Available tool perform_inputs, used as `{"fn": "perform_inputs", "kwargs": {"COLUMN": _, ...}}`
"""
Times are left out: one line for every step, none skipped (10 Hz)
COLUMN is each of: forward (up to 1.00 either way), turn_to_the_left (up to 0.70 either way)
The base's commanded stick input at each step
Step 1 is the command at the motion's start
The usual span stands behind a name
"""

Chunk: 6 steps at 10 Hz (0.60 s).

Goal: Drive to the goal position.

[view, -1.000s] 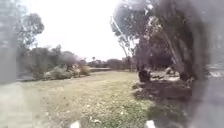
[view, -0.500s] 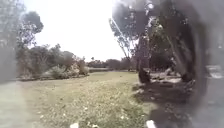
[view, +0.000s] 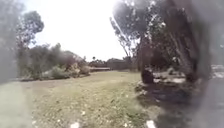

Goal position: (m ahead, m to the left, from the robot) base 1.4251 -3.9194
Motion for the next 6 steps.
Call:
{"fn": "perform_inputs", "kwargs": {"forward": 0.50, "turn_to_the_left": 0.50}}
{"fn": "perform_inputs", "kwargs": {"forward": 0.50, "turn_to_the_left": 0.50}}
{"fn": "perform_inputs", "kwargs": {"forward": 0.50, "turn_to_the_left": 0.50}}
{"fn": "perform_inputs", "kwargs": {"forward": 0.50, "turn_to_the_left": 0.50}}
{"fn": "perform_inputs", "kwargs": {"forward": 0.50, "turn_to_the_left": 0.50}}
{"fn": "perform_inputs", "kwargs": {"forward": 0.50, "turn_to_the_left": 0.48}}
